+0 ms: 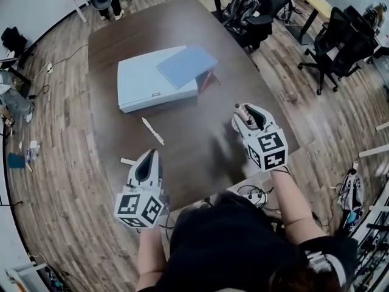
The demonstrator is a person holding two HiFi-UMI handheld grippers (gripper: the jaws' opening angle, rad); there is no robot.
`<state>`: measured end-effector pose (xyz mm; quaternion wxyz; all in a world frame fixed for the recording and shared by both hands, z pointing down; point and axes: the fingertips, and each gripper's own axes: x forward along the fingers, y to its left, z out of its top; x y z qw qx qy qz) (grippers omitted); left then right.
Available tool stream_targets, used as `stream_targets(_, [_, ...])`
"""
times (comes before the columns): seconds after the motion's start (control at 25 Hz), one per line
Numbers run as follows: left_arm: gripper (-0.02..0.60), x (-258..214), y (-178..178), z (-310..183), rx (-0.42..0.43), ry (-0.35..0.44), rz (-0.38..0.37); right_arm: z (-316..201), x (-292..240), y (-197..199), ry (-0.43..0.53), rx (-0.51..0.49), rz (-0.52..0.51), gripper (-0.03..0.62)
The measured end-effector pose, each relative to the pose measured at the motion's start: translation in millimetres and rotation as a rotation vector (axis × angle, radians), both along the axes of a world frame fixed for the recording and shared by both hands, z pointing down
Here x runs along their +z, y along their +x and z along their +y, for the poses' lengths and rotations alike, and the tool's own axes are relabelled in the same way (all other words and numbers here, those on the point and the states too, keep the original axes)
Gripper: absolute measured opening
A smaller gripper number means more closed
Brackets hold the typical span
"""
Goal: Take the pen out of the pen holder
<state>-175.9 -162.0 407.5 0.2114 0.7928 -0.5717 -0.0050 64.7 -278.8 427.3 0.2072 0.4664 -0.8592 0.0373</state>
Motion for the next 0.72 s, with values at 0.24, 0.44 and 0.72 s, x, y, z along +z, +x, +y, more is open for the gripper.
stream_targets(0.24, [0.035, 10.8, 13.8, -19.8, -0.020, -0.039, -0.006, -22.2, 22.8, 4.1, -0.050, -0.048, 0.045, 0.156])
stream_targets(0.44, [0.035, 16.0, 16.8, -30.3, -0.041, -0.047, -0.002, -33.2, 38.3, 5.1, -0.081, -0.077, 0.089, 0.156])
stream_targets(0.72, [0.035, 23.0, 18.3, -42.3, -0.056, -0.075, 0.018, -41.5, 53.7, 3.8, -0.123, -0.104, 0.171, 0.144])
